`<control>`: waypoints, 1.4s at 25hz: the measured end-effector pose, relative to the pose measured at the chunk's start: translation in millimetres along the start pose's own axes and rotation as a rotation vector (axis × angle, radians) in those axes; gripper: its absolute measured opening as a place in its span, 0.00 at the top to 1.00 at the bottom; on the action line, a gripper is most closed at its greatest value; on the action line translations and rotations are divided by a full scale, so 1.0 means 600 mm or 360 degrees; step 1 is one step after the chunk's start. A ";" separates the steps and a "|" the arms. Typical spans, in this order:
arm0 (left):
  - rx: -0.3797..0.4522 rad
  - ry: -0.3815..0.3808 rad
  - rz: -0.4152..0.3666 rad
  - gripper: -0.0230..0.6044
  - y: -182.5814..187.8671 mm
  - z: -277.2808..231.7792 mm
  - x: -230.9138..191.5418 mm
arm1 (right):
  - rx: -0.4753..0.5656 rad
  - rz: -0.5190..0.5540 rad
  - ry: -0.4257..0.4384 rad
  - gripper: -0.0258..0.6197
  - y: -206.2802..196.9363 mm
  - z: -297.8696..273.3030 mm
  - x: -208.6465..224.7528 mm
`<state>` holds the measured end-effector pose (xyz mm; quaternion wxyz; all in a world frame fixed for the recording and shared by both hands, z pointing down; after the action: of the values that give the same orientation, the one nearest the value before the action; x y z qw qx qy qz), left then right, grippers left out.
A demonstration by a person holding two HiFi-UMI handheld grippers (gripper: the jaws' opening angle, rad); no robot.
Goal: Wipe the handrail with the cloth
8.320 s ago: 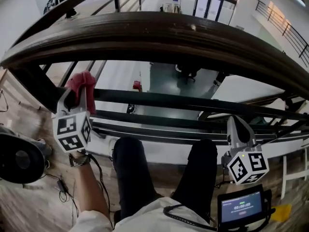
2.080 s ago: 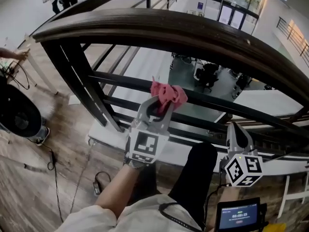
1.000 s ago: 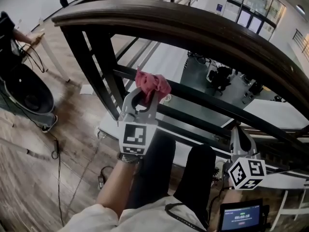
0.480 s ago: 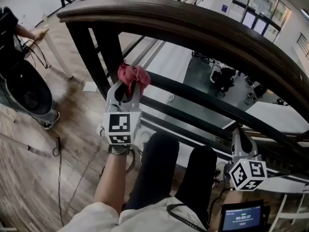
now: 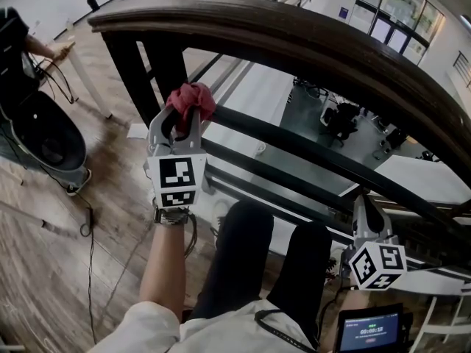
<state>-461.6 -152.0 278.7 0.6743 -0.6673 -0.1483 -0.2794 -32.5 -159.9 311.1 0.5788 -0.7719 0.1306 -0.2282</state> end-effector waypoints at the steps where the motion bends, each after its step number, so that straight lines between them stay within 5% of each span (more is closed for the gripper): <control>1: -0.0022 -0.0035 0.0019 0.83 0.003 -0.010 -0.005 | 0.0001 -0.0003 0.0002 0.96 0.000 0.000 -0.002; 9: -0.0070 -0.0091 0.0290 0.84 -0.007 -0.025 -0.013 | 0.0021 -0.0017 0.0002 0.96 -0.002 0.009 0.008; 35: -0.0087 -0.0444 0.0188 0.84 0.111 -0.003 0.137 | 0.0127 0.0023 0.0065 0.96 0.028 0.050 0.045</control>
<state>-358.0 -171.8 271.1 0.6440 -0.7252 -0.1935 -0.1478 6.8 -152.7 293.8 0.6080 -0.7424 0.1386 -0.2447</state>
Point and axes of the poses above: the fingertips, and each gripper's own axes: z backward along the fingers, x to its right, y out of its top, the point moved 8 cm from there along z, backward along the fingers, and after that the axes turned 13 degrees about -z, right-handed, at the moved point
